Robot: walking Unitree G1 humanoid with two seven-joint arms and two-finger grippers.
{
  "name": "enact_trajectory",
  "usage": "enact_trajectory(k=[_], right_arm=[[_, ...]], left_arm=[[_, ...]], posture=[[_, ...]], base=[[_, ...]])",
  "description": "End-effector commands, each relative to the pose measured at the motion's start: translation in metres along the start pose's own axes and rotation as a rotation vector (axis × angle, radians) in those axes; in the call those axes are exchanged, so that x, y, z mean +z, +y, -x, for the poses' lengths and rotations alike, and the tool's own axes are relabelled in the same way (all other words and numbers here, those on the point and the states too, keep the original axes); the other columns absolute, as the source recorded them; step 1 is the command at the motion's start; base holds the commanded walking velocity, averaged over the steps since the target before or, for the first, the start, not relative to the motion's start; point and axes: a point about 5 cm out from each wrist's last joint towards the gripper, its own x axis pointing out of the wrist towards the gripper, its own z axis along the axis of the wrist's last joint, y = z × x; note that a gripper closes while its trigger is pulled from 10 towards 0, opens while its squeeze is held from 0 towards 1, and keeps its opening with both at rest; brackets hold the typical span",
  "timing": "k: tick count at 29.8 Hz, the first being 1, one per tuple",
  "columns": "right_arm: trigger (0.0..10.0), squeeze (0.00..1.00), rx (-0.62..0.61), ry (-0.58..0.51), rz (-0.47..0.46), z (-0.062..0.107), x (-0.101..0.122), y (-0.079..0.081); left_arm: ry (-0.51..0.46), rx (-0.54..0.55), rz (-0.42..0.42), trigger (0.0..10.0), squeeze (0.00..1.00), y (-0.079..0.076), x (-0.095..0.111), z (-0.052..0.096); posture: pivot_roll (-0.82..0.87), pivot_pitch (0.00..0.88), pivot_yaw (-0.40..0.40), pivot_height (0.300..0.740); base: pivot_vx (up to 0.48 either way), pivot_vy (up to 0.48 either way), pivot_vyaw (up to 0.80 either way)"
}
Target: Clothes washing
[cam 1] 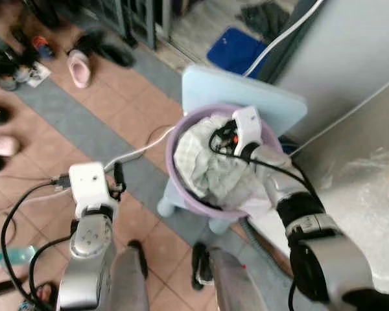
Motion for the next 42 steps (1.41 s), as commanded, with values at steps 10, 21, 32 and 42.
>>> enact_trajectory(k=[10, 21, 32, 42], right_arm=[[0.0, 0.00, -0.302, -0.276, -0.011, 0.064, 0.014, 0.008], [10.0, 0.00, -0.269, -0.246, 0.060, 0.082, 0.011, 0.015], [10.0, 0.00, -0.244, -0.262, 0.100, 0.072, 0.024, 0.016], [10.0, 0.00, -0.250, -0.284, 0.104, 0.066, 0.032, 0.014]], left_arm=[[-0.027, -0.088, -0.050, 10.0, 0.00, -0.012, 0.000, -0.015], [-0.051, -0.156, -0.090, 10.0, 0.00, -0.017, 0.001, -0.022], [-0.057, -0.159, -0.069, 10.0, 0.00, -0.024, -0.001, -0.025], [-0.042, -0.129, -0.034, 10.0, 0.00, -0.027, -0.005, -0.025]], posture=[[-0.01, 0.030, 0.070, 0.740], [-0.03, 0.031, 0.089, 0.740], [-0.04, 0.031, 0.070, 0.740], [-0.05, 0.028, 0.062, 0.740]], base=[[0.000, 0.000, 0.00], [0.000, -0.047, -0.24], [0.000, -0.274, -0.74], [0.000, -0.056, -0.74]])
